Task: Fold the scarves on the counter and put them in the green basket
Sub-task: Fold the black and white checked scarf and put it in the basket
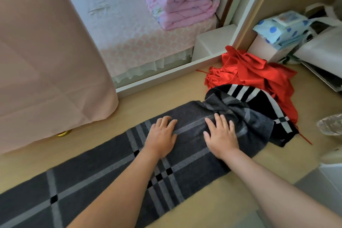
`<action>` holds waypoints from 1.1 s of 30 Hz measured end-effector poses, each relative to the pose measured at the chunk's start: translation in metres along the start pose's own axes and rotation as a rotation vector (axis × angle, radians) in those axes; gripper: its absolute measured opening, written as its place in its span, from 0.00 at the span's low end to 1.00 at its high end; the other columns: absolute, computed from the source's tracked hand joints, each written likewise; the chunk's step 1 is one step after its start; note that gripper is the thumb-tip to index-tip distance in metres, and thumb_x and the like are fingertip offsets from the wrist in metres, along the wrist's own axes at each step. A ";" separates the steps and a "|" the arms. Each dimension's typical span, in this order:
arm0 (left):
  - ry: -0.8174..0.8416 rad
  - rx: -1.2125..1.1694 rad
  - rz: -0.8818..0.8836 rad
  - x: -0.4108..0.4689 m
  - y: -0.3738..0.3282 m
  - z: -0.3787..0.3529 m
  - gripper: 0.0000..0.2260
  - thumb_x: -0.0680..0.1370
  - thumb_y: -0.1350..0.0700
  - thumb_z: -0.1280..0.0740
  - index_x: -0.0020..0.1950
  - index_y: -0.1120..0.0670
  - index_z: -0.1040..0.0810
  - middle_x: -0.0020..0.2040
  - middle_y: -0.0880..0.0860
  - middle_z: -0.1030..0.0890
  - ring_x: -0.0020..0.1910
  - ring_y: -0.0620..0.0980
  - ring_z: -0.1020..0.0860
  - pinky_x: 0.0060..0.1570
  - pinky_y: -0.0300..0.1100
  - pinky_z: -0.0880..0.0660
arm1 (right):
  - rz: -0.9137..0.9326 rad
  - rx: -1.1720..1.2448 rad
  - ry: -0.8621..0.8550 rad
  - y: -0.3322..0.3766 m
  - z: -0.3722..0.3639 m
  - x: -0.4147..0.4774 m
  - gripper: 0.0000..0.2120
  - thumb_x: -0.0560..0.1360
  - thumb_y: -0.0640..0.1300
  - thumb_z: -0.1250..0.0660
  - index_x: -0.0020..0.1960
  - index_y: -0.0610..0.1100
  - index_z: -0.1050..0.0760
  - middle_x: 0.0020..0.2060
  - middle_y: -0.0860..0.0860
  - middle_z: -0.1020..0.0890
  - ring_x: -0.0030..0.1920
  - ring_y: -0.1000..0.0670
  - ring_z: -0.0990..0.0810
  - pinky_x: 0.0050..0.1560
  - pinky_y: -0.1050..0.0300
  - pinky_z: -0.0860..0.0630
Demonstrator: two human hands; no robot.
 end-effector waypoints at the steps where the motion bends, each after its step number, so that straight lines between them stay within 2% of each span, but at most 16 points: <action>1: -0.022 -0.004 0.030 -0.013 0.012 0.006 0.23 0.82 0.47 0.42 0.76 0.50 0.38 0.70 0.51 0.35 0.68 0.54 0.36 0.64 0.49 0.32 | 0.014 0.015 -0.027 0.016 0.007 -0.001 0.28 0.83 0.57 0.51 0.80 0.51 0.49 0.80 0.44 0.49 0.80 0.43 0.52 0.78 0.41 0.52; 5: -0.064 -0.059 0.180 -0.075 0.067 0.025 0.17 0.80 0.50 0.39 0.69 0.50 0.31 0.62 0.51 0.30 0.61 0.53 0.31 0.57 0.47 0.29 | 0.266 0.142 -0.078 0.122 0.023 -0.023 0.22 0.82 0.52 0.45 0.75 0.49 0.36 0.76 0.46 0.37 0.76 0.45 0.41 0.75 0.44 0.43; 8: -0.093 -0.038 0.284 -0.136 0.114 0.036 0.20 0.80 0.49 0.39 0.71 0.51 0.33 0.63 0.51 0.28 0.61 0.52 0.29 0.59 0.47 0.29 | 0.456 0.237 -0.079 0.212 0.022 -0.054 0.19 0.81 0.50 0.43 0.70 0.48 0.29 0.70 0.48 0.30 0.71 0.46 0.32 0.72 0.46 0.36; 11: -0.115 -0.029 0.395 -0.209 0.167 0.045 0.21 0.81 0.49 0.41 0.73 0.51 0.36 0.66 0.50 0.29 0.63 0.51 0.29 0.61 0.47 0.30 | 0.608 0.281 -0.082 0.302 0.012 -0.098 0.21 0.80 0.52 0.46 0.69 0.47 0.27 0.69 0.46 0.27 0.68 0.44 0.28 0.68 0.45 0.31; 15: -0.131 -0.045 0.523 -0.321 0.235 0.053 0.19 0.82 0.51 0.42 0.72 0.51 0.35 0.66 0.50 0.29 0.62 0.51 0.28 0.59 0.46 0.28 | 0.739 0.269 0.002 0.416 -0.009 -0.166 0.22 0.82 0.50 0.44 0.74 0.47 0.33 0.76 0.46 0.35 0.75 0.46 0.37 0.76 0.47 0.40; 21: -0.182 -0.038 0.715 -0.485 0.310 0.053 0.15 0.80 0.52 0.40 0.66 0.51 0.30 0.61 0.49 0.26 0.59 0.51 0.27 0.54 0.46 0.27 | 0.873 0.172 0.135 0.545 -0.054 -0.265 0.25 0.83 0.50 0.44 0.79 0.50 0.41 0.80 0.48 0.45 0.79 0.46 0.47 0.78 0.48 0.49; 23: -0.205 -0.012 0.801 -0.535 0.333 0.054 0.13 0.79 0.53 0.39 0.64 0.50 0.29 0.58 0.48 0.26 0.57 0.51 0.26 0.54 0.46 0.27 | 0.904 0.132 0.157 0.582 -0.065 -0.291 0.25 0.82 0.49 0.44 0.79 0.50 0.41 0.80 0.48 0.46 0.79 0.46 0.48 0.78 0.49 0.50; 26: -0.281 -0.054 1.009 -0.610 0.369 0.053 0.10 0.78 0.55 0.38 0.59 0.51 0.27 0.55 0.50 0.25 0.57 0.52 0.26 0.53 0.46 0.27 | 0.962 0.140 0.131 0.633 -0.070 -0.326 0.24 0.81 0.47 0.42 0.77 0.50 0.37 0.78 0.48 0.40 0.78 0.47 0.43 0.77 0.48 0.46; 29: -0.364 -0.163 1.208 -0.678 0.399 0.042 0.12 0.78 0.58 0.38 0.61 0.54 0.26 0.59 0.54 0.26 0.61 0.56 0.29 0.56 0.48 0.28 | 1.084 0.160 0.072 0.682 -0.073 -0.363 0.24 0.79 0.45 0.40 0.74 0.49 0.33 0.77 0.48 0.36 0.77 0.46 0.40 0.75 0.45 0.40; 31: -0.435 -0.206 1.285 -0.712 0.416 0.037 0.15 0.78 0.59 0.37 0.65 0.58 0.27 0.63 0.57 0.27 0.63 0.58 0.30 0.60 0.50 0.28 | 1.151 0.112 0.077 0.707 -0.083 -0.383 0.25 0.80 0.46 0.41 0.76 0.50 0.36 0.78 0.48 0.39 0.78 0.45 0.43 0.77 0.46 0.43; 33: -0.460 -0.228 1.303 -0.733 0.433 0.032 0.20 0.80 0.58 0.37 0.72 0.60 0.32 0.71 0.60 0.32 0.68 0.60 0.33 0.65 0.51 0.31 | 1.151 0.005 0.135 0.722 -0.099 -0.392 0.27 0.82 0.48 0.44 0.79 0.51 0.42 0.79 0.48 0.43 0.79 0.45 0.47 0.78 0.46 0.49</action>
Point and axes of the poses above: each hand's wrist, its own x-axis towards the middle knuckle, its own z-axis out of the back of the hand, y = z × x, the point moved 9 cm from there along x, towards the middle knuckle
